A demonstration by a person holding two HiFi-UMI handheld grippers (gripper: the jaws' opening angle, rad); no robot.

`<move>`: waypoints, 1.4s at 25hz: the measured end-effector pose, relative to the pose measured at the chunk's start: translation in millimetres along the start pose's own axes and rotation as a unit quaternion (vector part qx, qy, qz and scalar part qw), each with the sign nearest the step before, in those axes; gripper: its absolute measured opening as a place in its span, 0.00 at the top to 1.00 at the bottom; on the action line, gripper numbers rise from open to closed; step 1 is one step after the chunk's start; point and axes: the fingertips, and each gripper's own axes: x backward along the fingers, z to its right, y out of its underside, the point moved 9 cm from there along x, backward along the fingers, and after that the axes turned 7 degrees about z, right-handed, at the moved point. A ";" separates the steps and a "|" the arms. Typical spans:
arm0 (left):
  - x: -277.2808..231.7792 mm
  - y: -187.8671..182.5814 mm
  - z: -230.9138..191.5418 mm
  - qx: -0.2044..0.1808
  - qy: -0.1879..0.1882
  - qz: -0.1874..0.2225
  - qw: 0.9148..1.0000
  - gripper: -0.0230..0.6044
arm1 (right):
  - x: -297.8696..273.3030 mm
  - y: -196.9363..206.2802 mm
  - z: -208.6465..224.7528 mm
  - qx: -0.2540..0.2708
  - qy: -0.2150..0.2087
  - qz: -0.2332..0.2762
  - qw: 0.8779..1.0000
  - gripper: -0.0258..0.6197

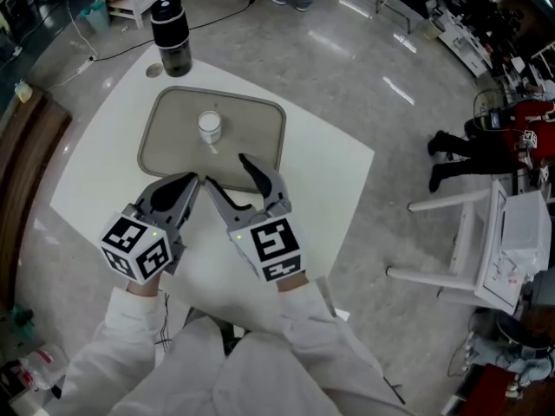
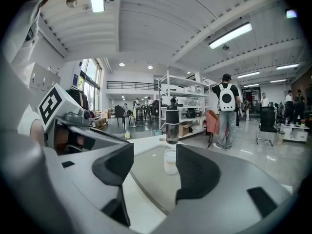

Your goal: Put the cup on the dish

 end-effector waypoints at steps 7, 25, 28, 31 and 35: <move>18.3 4.7 68.0 -0.023 0.006 0.012 1.000 0.95 | 68.9 -5.3 -14.2 -0.001 -0.040 0.003 0.999 0.53; 78.3 38.6 202.5 -0.053 -0.006 0.025 0.998 0.95 | 204.0 -13.5 -50.6 0.006 -0.073 0.034 0.997 0.75; 81.0 42.6 216.0 -0.053 -0.012 0.029 0.998 0.95 | 217.7 -12.8 -52.5 0.014 -0.089 0.039 0.995 0.86; 83.3 45.2 228.7 -0.060 -0.010 0.021 0.998 0.95 | 230.7 -10.2 -53.6 0.021 -0.097 0.037 0.994 0.89; 90.5 50.6 247.3 -0.057 -0.006 0.020 0.998 0.95 | 251.3 -8.3 -53.5 0.010 -0.088 0.038 0.995 0.92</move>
